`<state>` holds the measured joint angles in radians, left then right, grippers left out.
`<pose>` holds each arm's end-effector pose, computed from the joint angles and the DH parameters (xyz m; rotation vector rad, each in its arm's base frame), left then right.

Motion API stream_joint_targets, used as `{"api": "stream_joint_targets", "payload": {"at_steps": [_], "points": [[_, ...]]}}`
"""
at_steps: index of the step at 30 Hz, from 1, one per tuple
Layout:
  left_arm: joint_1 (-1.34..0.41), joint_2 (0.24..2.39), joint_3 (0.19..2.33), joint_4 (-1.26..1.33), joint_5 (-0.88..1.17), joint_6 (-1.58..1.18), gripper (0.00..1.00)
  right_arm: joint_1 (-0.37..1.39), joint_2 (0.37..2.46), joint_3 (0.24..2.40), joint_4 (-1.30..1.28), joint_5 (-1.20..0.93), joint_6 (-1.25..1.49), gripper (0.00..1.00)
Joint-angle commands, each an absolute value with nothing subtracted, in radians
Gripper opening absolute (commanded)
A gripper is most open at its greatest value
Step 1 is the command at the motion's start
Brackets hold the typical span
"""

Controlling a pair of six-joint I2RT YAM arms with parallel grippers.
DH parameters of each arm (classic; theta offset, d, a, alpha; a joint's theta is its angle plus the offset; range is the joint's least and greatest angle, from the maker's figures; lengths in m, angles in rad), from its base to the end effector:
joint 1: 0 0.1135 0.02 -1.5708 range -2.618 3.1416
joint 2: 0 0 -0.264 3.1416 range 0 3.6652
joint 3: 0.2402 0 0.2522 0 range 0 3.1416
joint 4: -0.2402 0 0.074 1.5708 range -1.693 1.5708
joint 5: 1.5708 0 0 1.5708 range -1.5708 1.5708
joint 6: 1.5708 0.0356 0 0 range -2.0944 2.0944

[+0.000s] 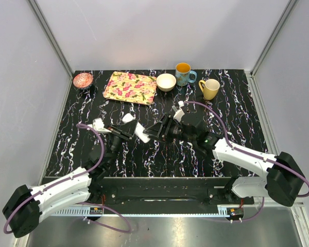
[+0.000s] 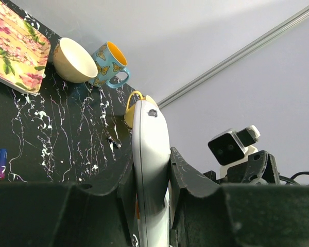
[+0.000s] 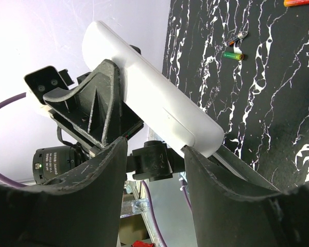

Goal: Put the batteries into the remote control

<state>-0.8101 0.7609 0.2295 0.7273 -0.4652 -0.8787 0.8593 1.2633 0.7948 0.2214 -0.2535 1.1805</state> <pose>0.1317 -0.1152 0.2437 -0.4602 1.4113 -1.0742 0.1832 0.2262 0.2815 0.1330 2.1547 1.5693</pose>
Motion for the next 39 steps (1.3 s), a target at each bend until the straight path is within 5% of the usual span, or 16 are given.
{"api": "stream_joint_targets", "payload": {"at_steps": [1,39], "points": [[-0.816,0.747,0.272,0.790,-0.489,-0.867,0.00,0.858,1.243,0.782,0.259,-0.253,1.189,0.58],[-0.842,0.772,0.242,0.815,-0.411,-0.881,0.00,0.857,1.258,0.810,0.291,-0.279,1.193,0.59]]}}
